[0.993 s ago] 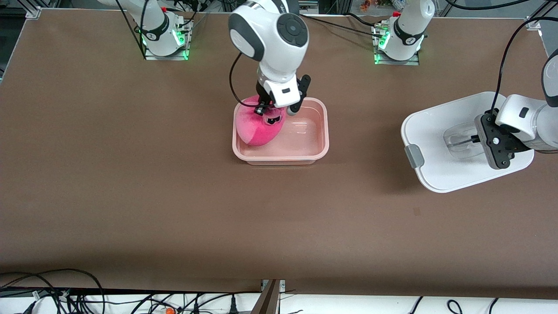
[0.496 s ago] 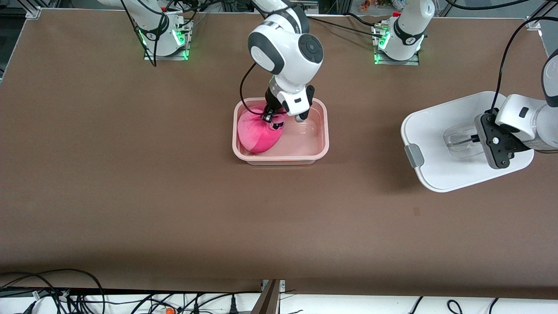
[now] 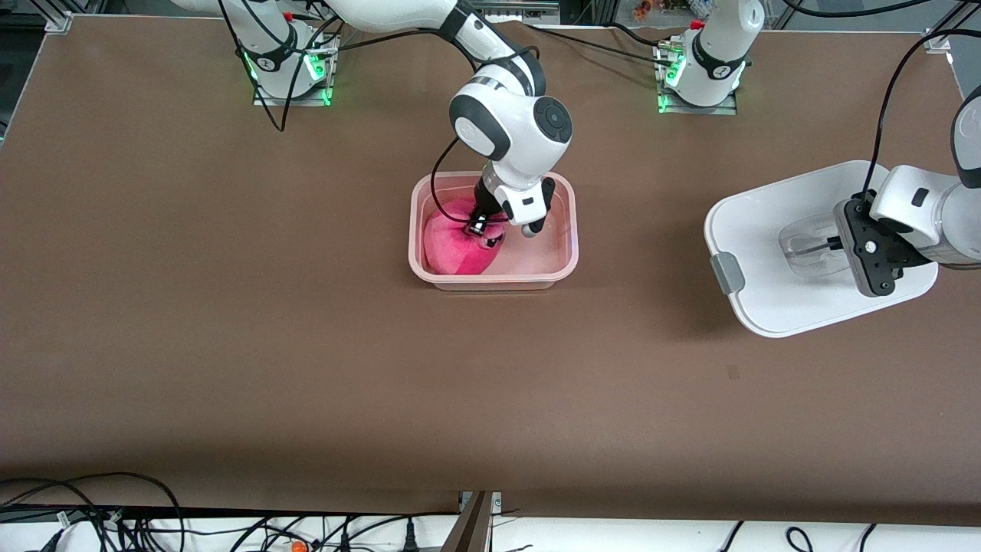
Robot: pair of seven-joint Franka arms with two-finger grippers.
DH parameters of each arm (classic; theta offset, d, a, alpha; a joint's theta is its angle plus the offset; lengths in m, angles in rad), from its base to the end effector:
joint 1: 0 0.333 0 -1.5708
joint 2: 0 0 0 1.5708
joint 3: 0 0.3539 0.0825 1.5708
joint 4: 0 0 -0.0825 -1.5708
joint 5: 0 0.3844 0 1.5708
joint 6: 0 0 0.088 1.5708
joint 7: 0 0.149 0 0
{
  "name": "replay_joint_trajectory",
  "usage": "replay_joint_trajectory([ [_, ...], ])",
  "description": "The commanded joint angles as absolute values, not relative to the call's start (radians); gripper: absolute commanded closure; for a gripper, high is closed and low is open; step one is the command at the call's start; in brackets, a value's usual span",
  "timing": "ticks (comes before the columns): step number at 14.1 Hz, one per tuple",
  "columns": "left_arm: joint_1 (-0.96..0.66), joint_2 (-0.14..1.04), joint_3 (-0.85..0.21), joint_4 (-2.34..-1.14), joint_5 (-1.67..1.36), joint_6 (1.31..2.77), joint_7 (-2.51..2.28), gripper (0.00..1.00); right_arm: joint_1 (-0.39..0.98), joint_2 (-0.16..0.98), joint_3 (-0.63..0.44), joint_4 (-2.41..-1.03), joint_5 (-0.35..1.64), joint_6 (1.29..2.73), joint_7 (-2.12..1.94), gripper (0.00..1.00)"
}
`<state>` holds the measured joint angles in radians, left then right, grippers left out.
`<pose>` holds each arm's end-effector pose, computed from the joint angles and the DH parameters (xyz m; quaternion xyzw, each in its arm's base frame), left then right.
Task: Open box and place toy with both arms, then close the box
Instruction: 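Carry the pink toy into the open pink box with the right gripper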
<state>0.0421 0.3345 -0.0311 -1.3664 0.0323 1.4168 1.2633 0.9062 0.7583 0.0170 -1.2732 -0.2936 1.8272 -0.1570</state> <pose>0.6285 0.0149 0.5046 0.8023 -0.5798 -0.1203 0.0753 0.4782 0.5691 0.2768 0.8193 0.5491 -0.0446 0.1592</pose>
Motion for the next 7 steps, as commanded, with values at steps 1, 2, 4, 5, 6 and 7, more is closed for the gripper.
replay_joint_trajectory([
  [1,0.046,0.333,-0.044,-1.35,0.046,1.397,1.287,1.0,0.919,0.782,0.009,-1.252,-0.293,1.975,-0.022,0.0],
  [2,0.041,0.333,-0.044,-1.35,0.046,1.397,1.285,1.0,0.919,0.778,0.011,-1.252,-0.293,1.997,0.015,0.0],
  [4,0.037,0.333,-0.046,-1.35,0.045,1.396,1.287,1.0,0.911,0.753,0.012,-1.241,-0.287,1.988,0.029,0.0],
  [5,0.037,0.333,-0.046,-1.351,0.044,1.394,1.304,1.0,0.905,0.736,0.011,-1.238,-0.256,1.982,0.029,0.0],
  [6,0.032,0.333,-0.049,-1.35,0.044,1.387,1.343,1.0,0.902,0.714,0.003,-1.238,-0.211,1.979,0.034,0.0],
  [7,0.031,0.333,-0.048,-1.35,0.044,1.387,1.367,1.0,0.893,0.677,-0.021,-1.247,-0.189,1.955,0.031,0.0],
])
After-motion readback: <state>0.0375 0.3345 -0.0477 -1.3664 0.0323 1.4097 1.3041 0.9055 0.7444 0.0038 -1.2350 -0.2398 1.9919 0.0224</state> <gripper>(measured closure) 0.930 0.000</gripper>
